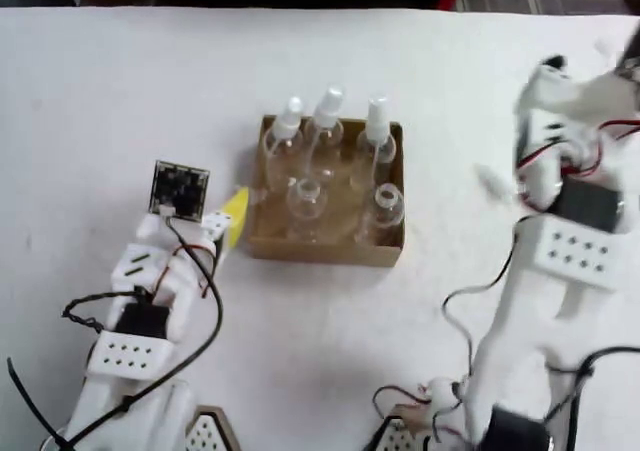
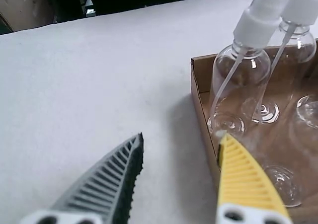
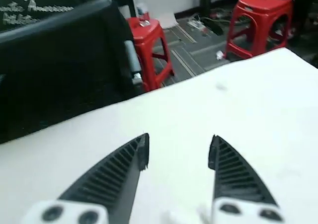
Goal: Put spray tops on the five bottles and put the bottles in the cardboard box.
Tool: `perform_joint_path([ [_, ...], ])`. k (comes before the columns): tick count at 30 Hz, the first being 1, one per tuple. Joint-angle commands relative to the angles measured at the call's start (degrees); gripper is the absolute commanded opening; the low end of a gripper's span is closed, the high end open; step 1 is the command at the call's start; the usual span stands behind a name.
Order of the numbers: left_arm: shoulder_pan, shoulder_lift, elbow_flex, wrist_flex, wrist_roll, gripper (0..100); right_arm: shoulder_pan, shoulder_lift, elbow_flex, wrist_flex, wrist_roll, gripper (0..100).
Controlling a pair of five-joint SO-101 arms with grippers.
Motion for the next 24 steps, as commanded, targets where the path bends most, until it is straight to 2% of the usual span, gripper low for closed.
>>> perform_joint_path([
  [1,0.1,-1.2,-0.5,-1.4,-0.7,23,3.5,8.2,-8.5,4.9,8.5,17.3],
  [6,0.1,-1.1,-0.5,-1.4,-0.7,23,4.4,22.1,-14.9,14.2,24.5,17.3],
  [11,0.2,-1.1,-0.5,-1.5,-0.7,23,5.6,31.7,-18.2,16.6,36.4,17.3],
  [14,0.2,-1.1,-0.5,-1.5,-0.7,23,5.7,35.2,-18.5,15.2,38.7,17.3],
  [24,0.6,-1.1,-0.5,-1.5,-0.7,23,5.8,47.0,-22.6,11.6,39.0,17.3],
])
